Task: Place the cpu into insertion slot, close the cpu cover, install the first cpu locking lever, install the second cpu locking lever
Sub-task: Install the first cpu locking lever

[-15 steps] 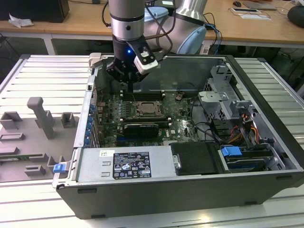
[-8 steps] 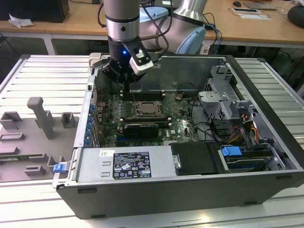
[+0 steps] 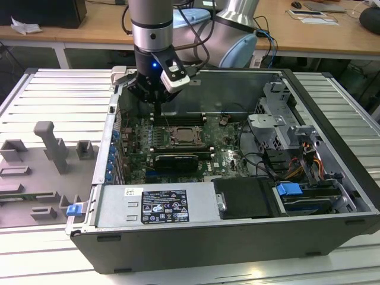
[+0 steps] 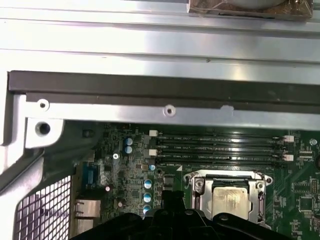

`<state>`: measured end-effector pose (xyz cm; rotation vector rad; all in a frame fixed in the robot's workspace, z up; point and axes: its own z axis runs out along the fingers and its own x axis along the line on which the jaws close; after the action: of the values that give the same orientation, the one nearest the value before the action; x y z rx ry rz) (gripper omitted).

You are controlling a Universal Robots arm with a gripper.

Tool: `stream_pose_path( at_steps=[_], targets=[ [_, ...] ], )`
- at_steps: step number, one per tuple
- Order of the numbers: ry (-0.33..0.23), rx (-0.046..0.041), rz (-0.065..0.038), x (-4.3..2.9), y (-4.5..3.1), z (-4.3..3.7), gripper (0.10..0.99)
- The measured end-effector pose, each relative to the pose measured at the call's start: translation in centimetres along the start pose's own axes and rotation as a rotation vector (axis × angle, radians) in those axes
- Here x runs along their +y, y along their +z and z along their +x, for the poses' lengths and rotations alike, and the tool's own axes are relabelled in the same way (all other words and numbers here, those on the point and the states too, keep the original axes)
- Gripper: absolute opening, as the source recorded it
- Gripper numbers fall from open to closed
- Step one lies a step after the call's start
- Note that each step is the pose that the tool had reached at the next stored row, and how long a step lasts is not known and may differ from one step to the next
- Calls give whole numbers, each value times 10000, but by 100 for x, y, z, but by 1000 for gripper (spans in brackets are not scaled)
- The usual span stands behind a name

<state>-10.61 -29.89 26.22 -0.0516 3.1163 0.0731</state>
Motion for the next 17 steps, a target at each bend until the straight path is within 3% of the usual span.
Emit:
stream_pose_path(
  at_steps=[3, 6, 17],
  targets=[
    [-6, 2, 1, 46, 10, -7, 106],
    [-11, 2, 0, 44, 14, -74, 106],
    [-10, 2, 2, 42, 23, -148, 106]
  ],
)
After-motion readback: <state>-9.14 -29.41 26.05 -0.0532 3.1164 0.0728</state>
